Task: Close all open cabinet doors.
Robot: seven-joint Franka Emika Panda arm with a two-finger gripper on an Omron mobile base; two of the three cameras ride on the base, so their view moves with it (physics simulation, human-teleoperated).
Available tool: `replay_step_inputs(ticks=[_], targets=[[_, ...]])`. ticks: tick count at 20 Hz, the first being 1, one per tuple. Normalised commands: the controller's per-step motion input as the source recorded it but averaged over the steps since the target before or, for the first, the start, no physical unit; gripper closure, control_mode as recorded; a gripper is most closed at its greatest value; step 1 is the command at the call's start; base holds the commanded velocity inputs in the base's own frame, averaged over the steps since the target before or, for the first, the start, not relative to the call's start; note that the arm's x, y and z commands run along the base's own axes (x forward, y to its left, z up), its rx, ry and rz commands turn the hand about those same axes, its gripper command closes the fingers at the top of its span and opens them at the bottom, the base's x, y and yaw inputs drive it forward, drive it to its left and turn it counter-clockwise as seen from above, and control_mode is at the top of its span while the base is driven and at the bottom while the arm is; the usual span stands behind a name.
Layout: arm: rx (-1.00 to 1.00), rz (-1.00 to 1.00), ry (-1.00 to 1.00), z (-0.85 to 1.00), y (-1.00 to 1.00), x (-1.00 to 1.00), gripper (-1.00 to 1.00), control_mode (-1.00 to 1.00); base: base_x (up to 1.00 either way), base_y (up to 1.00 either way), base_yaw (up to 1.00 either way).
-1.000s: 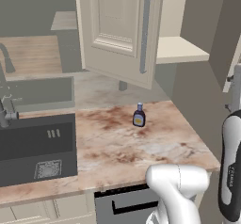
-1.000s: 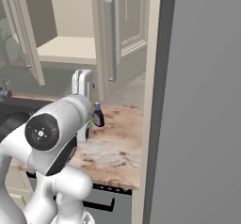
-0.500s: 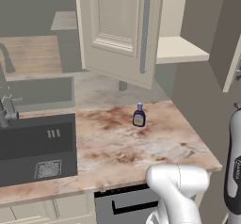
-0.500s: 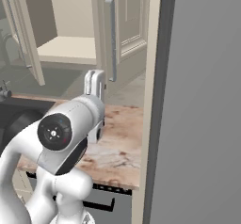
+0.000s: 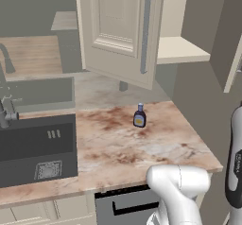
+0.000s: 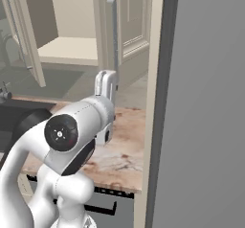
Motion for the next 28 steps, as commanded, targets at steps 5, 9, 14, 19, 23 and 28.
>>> replay_step_inputs(ticks=[5, 9, 14, 19, 23, 28], targets=[[0.0, -0.02, -0.03, 0.05, -0.17, 0.22, -1.0, -1.0, 0.0, 0.0, 0.0], [0.0, 0.0, -0.05, 0.22, -0.01, 0.17, -1.0, -1.0, 0.0, 0.0, 0.0], [0.0, 0.0, -0.04, 0.27, 0.0, 0.17, -1.0, -1.0, 0.0, 0.0, 0.0], [0.0, 0.0, 0.0, 0.28, -0.06, 0.13, -1.0, -1.0, 0.0, 0.0, 0.0], [0.01, 0.0, 0.0, 0.22, -0.19, 0.27, -1.0, -1.0, 0.0, 0.0, 0.0], [0.03, 0.0, 0.0, 0.16, -0.2, 0.42, -1.0, -1.0, 0.0, 0.0, 0.0]])
